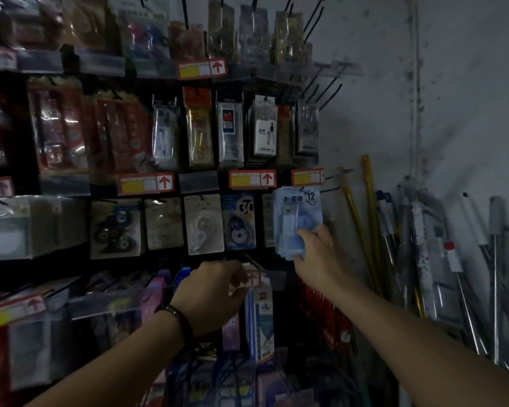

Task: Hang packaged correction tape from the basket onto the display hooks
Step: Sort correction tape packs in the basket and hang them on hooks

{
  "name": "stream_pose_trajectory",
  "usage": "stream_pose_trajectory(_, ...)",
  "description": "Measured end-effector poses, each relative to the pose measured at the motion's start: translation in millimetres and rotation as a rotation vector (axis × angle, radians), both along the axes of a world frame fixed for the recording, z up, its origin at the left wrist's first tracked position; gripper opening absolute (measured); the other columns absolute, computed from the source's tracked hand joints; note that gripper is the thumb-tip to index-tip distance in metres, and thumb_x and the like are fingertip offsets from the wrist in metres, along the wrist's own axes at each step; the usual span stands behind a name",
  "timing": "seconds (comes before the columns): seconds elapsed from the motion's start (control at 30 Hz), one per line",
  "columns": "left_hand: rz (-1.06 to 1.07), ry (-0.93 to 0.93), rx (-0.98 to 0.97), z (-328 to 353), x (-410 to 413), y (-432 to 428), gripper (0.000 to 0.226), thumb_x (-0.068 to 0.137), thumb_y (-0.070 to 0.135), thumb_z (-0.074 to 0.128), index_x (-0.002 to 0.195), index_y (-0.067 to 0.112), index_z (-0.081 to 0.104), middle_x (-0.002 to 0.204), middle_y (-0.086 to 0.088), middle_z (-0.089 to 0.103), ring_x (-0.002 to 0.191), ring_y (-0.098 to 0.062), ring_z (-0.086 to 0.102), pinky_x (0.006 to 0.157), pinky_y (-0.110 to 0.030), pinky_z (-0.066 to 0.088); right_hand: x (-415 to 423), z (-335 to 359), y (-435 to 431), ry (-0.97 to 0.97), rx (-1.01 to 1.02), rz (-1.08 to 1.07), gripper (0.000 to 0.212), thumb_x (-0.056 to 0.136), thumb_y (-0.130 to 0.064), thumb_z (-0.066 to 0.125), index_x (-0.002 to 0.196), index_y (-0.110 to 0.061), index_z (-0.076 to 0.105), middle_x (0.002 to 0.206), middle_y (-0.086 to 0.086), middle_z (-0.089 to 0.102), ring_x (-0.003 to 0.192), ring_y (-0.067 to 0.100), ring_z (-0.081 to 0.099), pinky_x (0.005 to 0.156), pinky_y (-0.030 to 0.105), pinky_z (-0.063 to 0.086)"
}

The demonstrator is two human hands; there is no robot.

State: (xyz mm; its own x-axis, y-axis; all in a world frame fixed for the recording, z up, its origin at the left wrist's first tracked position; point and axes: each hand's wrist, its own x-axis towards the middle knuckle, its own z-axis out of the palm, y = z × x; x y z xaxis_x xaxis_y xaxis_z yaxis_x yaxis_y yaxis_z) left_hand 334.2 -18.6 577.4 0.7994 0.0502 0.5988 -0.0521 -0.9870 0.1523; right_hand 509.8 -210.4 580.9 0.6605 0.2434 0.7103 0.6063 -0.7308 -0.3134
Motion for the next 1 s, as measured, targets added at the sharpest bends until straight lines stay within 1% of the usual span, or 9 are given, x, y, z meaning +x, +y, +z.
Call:
stream_pose_trajectory(0.2,0.074,0.125,-0.013,-48,-68,19,0.009,0.094,0.040,0.067,0.102,0.037,0.068,0.098,0.018,0.075,0.096,-0.007,0.073,0.073,-0.025,0.054,-75,-28,5,0.026,-0.090,0.092,0.036,0.094,-0.037,0.063,0.129,-0.030,0.058,0.121,-0.001,0.055,0.107,0.024,0.061,0.083,0.043,0.057)
stream_pose_trajectory(0.33,0.133,0.187,0.004,-106,-125,35,0.034,0.081,0.057,0.043,0.105,0.045,0.062,0.097,0.015,0.074,0.091,-0.017,0.074,0.075,-0.037,0.060,-134,-79,18,0.127,-0.159,0.228,0.028,0.097,-0.036,0.063,0.124,-0.029,0.062,0.113,-0.005,0.058,0.095,0.017,0.061,0.078,0.040,0.058)
stream_pose_trajectory(0.4,0.150,0.234,0.012,-145,-150,50,0.039,0.079,0.060,0.037,0.103,0.044,0.063,0.096,0.015,0.074,0.090,-0.016,0.074,0.074,-0.039,0.060,-164,-115,30,0.209,-0.192,0.308,0.027,0.097,-0.036,0.065,0.123,-0.030,0.063,0.107,-0.008,0.060,0.090,0.012,0.061,0.077,0.039,0.059)
stream_pose_trajectory(0.53,0.180,0.335,-0.041,-227,-206,69,0.007,0.095,0.047,0.061,0.098,0.043,0.066,0.092,0.021,0.071,0.086,-0.006,0.071,0.069,-0.033,0.060,-213,-201,61,0.323,-0.305,0.412,0.024,0.095,-0.039,0.064,0.118,-0.032,0.063,0.108,-0.009,0.061,0.097,0.017,0.064,0.078,0.040,0.058)
stream_pose_trajectory(0.63,0.208,0.430,-0.126,-294,-242,81,0.006,0.096,0.042,0.067,0.100,0.039,0.070,0.095,0.022,0.072,0.078,0.004,0.064,0.068,-0.027,0.058,-244,-274,79,0.447,-0.384,0.473,0.024,0.097,-0.041,0.064,0.120,-0.034,0.063,0.109,-0.012,0.061,0.093,0.013,0.064,0.071,0.035,0.054)
stream_pose_trajectory(0.7,0.240,0.513,-0.183,-339,-261,89,0.002,0.095,0.045,0.068,0.096,0.043,0.069,0.096,0.024,0.072,0.077,0.007,0.063,0.069,-0.023,0.056,-259,-324,89,0.502,-0.413,0.521,0.022,0.091,-0.039,0.067,0.112,-0.031,0.067,0.099,-0.010,0.063,0.090,0.015,0.066,0.075,0.037,0.056)
stream_pose_trajectory(0.83,0.319,0.620,-0.299,-422,-287,99,0.007,0.096,0.042,0.069,0.098,0.037,0.073,0.097,0.017,0.076,0.080,-0.002,0.069,0.068,-0.024,0.054,-277,-415,104,0.686,-0.478,0.552,0.025,0.087,-0.040,0.070,0.110,-0.032,0.068,0.087,-0.011,0.064,0.083,0.012,0.064,0.077,0.040,0.059)
stream_pose_trajectory(0.93,0.343,0.689,-0.422,-470,-298,101,0.011,0.097,0.037,0.070,0.107,0.034,0.072,0.104,0.010,0.075,0.093,-0.015,0.071,0.081,-0.033,0.060,-288,-474,113,0.836,-0.533,0.565,0.018,0.094,-0.035,0.069,0.110,-0.027,0.066,0.088,-0.005,0.068,0.081,0.016,0.067,0.074,0.043,0.061)
stream_pose_trajectory(1.0,0.343,0.732,-0.454,-501,-300,103,0.016,0.095,0.032,0.073,0.110,0.029,0.073,0.106,0.008,0.075,0.098,-0.015,0.071,0.080,-0.028,0.054,-294,-512,120,0.899,-0.578,0.547,0.018,0.095,-0.033,0.070,0.110,-0.025,0.066,0.096,-0.001,0.070,0.085,0.021,0.068,0.075,0.045,0.060)
